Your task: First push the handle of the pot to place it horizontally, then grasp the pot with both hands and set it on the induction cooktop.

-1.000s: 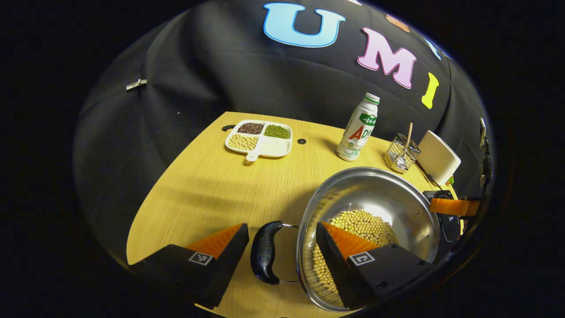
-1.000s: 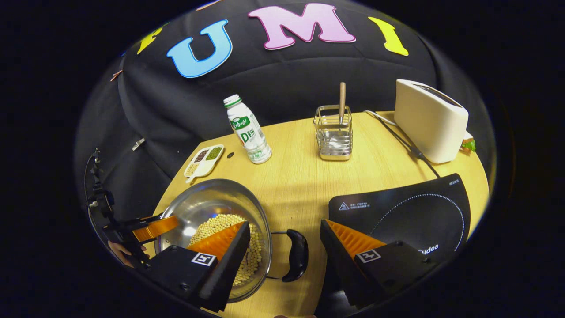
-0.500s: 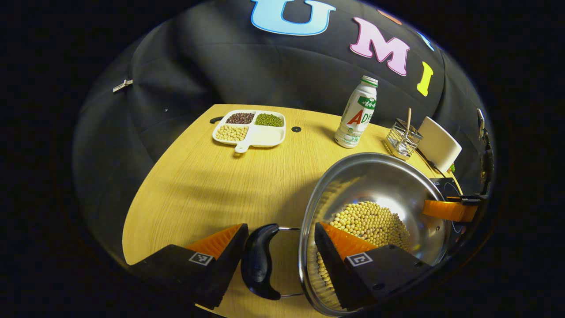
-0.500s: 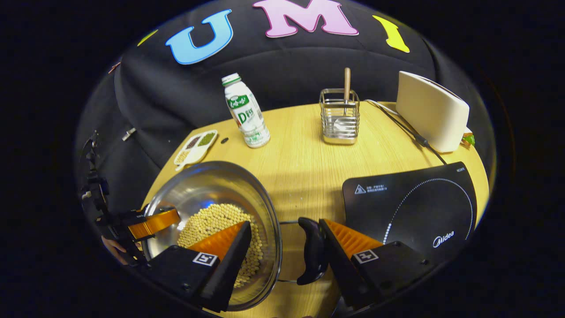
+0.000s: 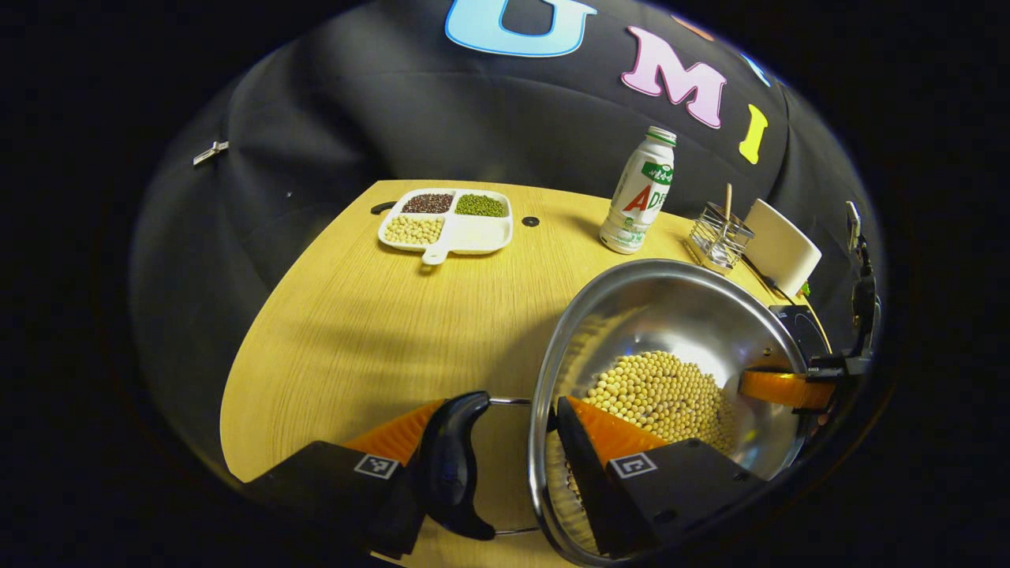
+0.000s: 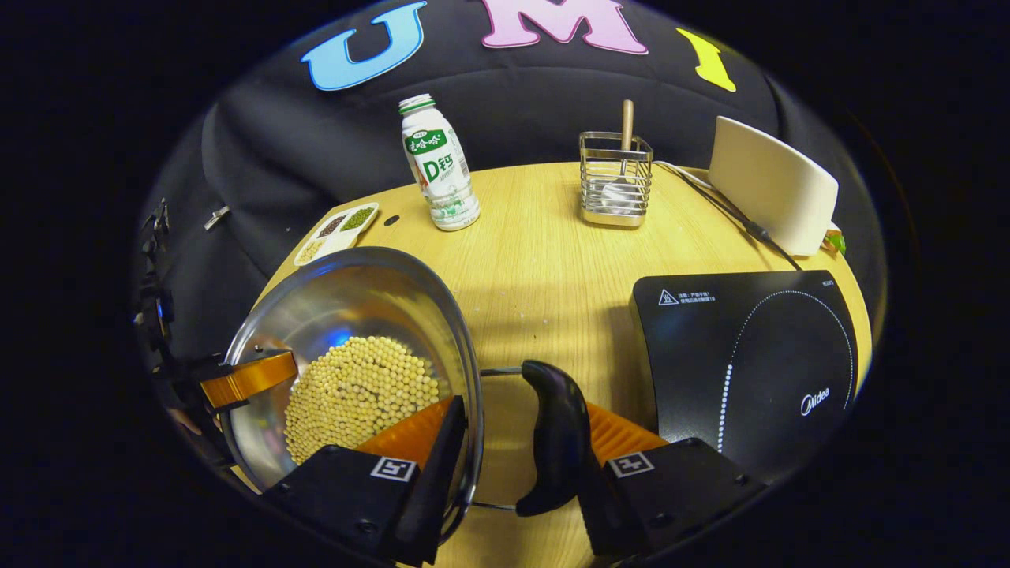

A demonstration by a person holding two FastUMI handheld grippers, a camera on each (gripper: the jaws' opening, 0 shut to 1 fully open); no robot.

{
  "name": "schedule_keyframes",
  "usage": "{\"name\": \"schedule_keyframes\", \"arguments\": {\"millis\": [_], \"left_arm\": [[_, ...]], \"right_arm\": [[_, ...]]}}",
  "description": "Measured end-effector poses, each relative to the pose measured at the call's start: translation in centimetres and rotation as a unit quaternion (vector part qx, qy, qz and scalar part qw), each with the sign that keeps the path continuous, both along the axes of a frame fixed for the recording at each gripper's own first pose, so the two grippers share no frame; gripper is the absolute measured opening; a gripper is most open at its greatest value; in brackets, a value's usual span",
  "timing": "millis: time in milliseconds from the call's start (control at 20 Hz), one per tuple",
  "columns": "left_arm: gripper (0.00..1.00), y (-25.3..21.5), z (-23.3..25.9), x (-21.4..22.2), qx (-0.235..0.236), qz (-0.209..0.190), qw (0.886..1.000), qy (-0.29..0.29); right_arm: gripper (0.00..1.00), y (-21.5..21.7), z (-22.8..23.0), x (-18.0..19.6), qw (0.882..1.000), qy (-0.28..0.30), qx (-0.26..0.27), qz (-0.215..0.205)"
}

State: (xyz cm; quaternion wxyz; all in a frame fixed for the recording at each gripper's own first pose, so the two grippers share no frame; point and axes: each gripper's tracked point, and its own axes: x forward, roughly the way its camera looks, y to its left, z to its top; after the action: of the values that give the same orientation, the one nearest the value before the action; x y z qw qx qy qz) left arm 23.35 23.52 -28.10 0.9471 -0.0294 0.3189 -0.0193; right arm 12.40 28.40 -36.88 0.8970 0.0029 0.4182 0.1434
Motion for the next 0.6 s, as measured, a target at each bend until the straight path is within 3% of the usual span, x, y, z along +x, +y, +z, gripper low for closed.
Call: {"name": "schedule_keyframes", "arguments": {"millis": [200,400,600], "left_arm": [[0.80,0.1,-0.2,-0.6,-0.015,-0.001,1.000,0.003],[0.68,0.0,0.0,-1.5,-0.043,-0.006,0.999,0.000],[0.64,0.2,-0.1,-2.5,-0.042,0.000,0.999,0.006]], "right_arm": [[0.70,0.2,-0.1,-0.1,1.000,0.001,0.006,-0.001],[0.64,0.4,-0.2,-0.3,1.000,0.003,0.009,0.001],[0.60,0.2,0.1,-1.4,1.000,-0.006,0.003,0.008]]}}
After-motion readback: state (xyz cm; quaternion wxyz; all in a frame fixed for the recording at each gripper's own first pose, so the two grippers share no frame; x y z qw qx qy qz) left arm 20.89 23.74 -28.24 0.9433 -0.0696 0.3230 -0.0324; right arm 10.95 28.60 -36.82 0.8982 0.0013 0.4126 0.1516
